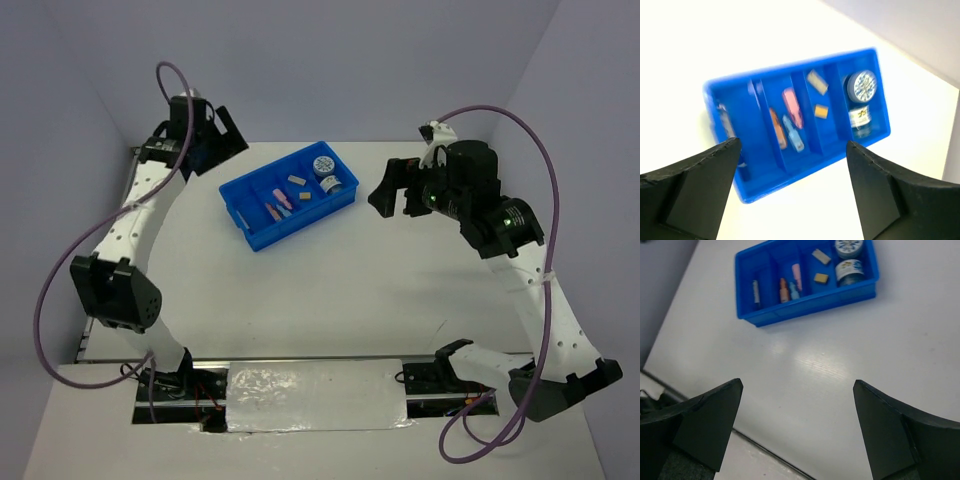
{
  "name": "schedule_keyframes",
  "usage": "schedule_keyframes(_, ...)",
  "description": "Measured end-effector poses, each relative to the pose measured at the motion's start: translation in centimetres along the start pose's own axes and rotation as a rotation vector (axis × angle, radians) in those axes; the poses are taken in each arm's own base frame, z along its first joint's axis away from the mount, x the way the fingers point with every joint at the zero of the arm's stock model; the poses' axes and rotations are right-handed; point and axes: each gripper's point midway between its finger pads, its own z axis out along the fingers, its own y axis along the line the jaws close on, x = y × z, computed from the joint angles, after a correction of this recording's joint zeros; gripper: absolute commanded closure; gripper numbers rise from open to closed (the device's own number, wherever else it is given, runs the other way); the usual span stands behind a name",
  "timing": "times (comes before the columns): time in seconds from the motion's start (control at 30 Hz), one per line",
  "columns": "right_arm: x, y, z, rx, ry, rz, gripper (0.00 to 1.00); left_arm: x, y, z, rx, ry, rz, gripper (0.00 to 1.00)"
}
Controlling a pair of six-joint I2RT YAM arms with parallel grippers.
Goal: Sort the stationery into containers
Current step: Reset both arms
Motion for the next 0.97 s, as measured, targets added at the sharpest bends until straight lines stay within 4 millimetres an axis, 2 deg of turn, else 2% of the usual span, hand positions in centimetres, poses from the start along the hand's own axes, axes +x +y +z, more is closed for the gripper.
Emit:
schedule_keyframes(0.1, 0.4, -1.9, -0.6, 0.109, 0.006, 0.0, 0.0, -3.9, -0.6, -5.6, -0.006, -0.132, 0.072, 0.01)
schedule_keyframes(0.2, 0.1, -3.2, -2.3, 0.199, -0.01, -0.003, 0.0, -5.7, 0.7, -11.8, -0.051, -0.239, 0.126, 0.01)
schedule_keyframes(0.3, -0.6, -3.9, -4.7, 0.265, -0.061, -0.007, 0.0, -5.4, 3.3, -16.7, -0.119, -0.306, 0.159, 0.01)
schedule_keyframes(0.4, -1.0, -4.2, -7.8, 0.3, -0.132, -0.008, 0.0, -3.2, 6.6, -19.7, -0.19, -0.311, 0.178, 0.01)
schedule_keyframes(0.57, 0.0, -5.0, -11.8, 0.356, -0.214, -0.004, 0.0, 2.3, 12.3, -21.7, -0.31, -0.235, 0.196, 0.01)
schedule_keyframes(0.7, 1.5, -5.9, -13.4, 0.394, -0.239, 0.012, 0.0, 5.8, 16.0, -22.3, -0.404, -0.184, 0.193, 0.01)
schedule_keyframes(0.8, 3.0, -6.4, -13.3, 0.411, -0.214, 0.028, 0.0, 7.3, 17.3, -22.6, -0.438, -0.156, 0.192, 0.01)
schedule_keyframes(0.97, 4.0, -7.0, -12.9, 0.433, -0.186, 0.049, 0.0, 7.5, 17.5, -22.8, -0.456, -0.149, 0.2, 0.01)
